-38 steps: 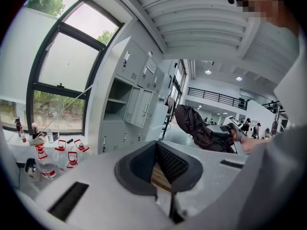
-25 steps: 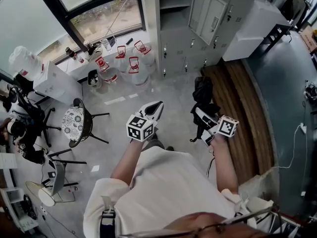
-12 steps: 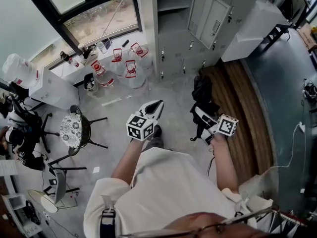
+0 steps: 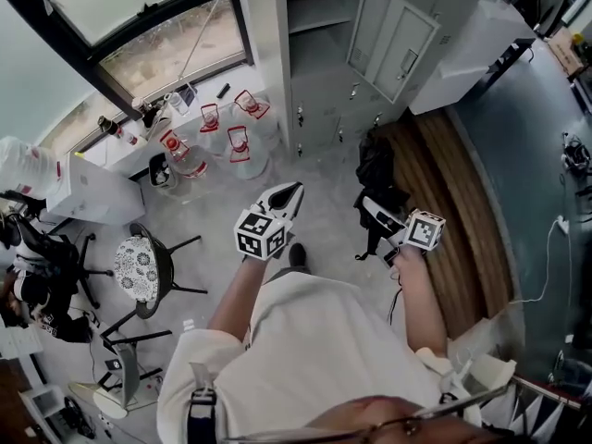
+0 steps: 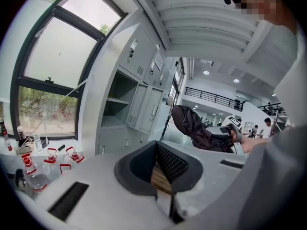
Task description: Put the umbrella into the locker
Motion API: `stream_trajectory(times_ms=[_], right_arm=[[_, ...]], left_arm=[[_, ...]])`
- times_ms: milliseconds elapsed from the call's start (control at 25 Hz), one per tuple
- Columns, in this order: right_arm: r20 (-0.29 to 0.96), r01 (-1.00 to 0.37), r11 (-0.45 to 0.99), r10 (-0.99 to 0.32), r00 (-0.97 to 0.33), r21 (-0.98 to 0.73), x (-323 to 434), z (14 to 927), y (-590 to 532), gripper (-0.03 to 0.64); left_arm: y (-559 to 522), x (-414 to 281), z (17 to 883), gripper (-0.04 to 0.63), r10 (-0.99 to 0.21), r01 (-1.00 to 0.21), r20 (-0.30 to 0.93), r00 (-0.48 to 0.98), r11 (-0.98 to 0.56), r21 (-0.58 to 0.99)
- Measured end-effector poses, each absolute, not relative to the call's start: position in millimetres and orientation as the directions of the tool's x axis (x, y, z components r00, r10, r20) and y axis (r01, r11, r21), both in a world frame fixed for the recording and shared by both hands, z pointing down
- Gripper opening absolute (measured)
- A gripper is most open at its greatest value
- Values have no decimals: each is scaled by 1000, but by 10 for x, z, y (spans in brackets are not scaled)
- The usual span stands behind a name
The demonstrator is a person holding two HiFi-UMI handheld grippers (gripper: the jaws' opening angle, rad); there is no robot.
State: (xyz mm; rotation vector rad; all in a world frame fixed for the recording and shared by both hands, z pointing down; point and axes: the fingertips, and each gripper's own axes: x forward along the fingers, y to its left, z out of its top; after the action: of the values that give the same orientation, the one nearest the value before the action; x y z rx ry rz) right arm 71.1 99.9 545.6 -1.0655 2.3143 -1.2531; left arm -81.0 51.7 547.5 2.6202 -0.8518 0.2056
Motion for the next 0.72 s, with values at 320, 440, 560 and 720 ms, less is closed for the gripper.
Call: stream_trajectory(times_ms=[320, 440, 560, 720], right_arm=[[84, -485, 329, -754, -652, -810, 537, 5458, 457, 262], [82, -484, 323, -760, -645, -814, 481, 5437, 290, 262], [86, -483, 313, -763, -641, -818, 457, 5453, 163, 262], [82, -478, 316, -760, -644, -819, 452, 5450, -5, 261]], left_arm=[[-86, -944, 5556, 3, -488, -547, 250, 836, -776, 314], [-278, -1006, 5551, 3, -481, -540, 248, 841, -781, 315], [-412, -1032, 5540, 3, -480, -537, 243, 843, -782, 318], [-563, -1030, 5571, 3, -481, -541, 251, 840, -778, 320]])
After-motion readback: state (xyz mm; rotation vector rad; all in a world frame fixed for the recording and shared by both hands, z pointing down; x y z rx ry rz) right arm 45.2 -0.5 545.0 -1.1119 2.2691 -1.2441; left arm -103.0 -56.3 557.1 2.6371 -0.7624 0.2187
